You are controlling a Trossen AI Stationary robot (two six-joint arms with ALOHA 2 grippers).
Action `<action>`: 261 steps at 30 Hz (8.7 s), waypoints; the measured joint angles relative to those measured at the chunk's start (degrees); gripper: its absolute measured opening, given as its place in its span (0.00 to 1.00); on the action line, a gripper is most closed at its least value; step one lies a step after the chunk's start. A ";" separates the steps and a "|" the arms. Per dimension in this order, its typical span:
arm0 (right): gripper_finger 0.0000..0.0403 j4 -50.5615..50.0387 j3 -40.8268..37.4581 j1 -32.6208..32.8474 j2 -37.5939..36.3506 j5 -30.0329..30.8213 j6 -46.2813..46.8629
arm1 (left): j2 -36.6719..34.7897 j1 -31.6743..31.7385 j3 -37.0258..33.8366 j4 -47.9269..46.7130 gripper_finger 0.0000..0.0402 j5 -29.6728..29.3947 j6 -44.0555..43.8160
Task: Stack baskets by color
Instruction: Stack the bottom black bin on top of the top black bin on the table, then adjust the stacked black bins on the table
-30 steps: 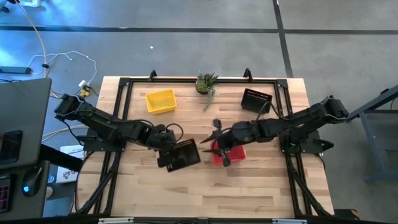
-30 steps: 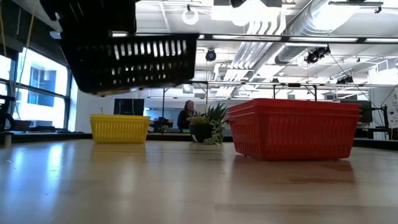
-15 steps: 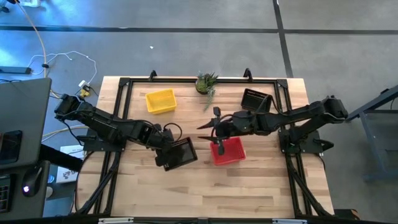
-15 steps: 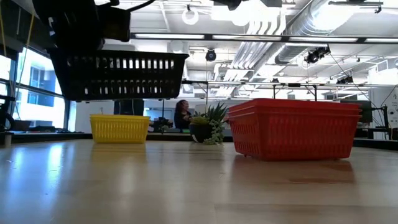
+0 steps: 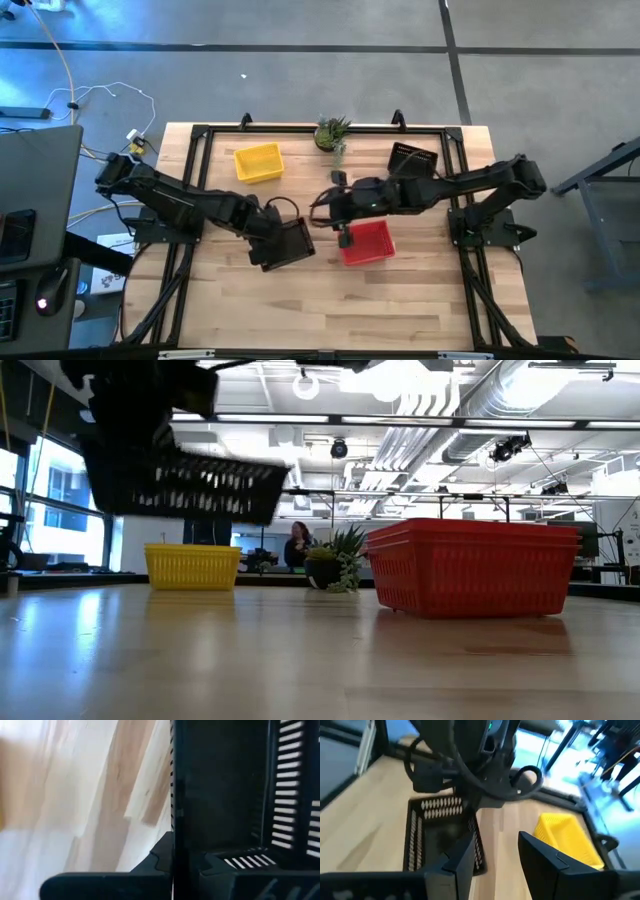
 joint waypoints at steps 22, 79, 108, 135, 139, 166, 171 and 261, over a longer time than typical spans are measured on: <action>0.34 -5.28 3.72 2.18 15.74 -3.19 -0.04 | 10.24 -4.68 7.12 -1.33 0.00 -6.20 4.23; 0.00 -9.21 3.66 2.07 18.63 0.50 11.93 | 10.20 -6.94 7.25 9.12 0.32 -7.68 11.62; 0.00 -24.66 3.52 2.48 15.88 14.68 16.66 | 7.79 -7.39 7.38 1.32 0.33 -8.86 8.56; 0.00 -35.25 3.65 -7.51 -8.44 18.37 12.60 | -10.56 -7.37 7.23 0.08 0.33 -16.65 8.13; 0.00 -39.20 1.34 -12.93 -13.86 17.32 12.50 | -11.03 -8.80 6.99 1.02 0.33 -18.75 6.04; 0.00 -47.32 -10.05 -60.23 -22.88 -17.82 -11.72 | -15.49 -2.55 -10.31 20.45 0.33 -12.11 9.52; 0.00 -48.55 -10.04 -63.59 -19.58 -17.14 -15.12 | -15.49 1.24 -11.99 26.58 0.33 -8.74 17.59; 0.23 -50.25 -9.68 -67.95 -3.88 -11.33 3.62 | -15.35 13.91 -12.29 33.15 0.33 11.71 32.23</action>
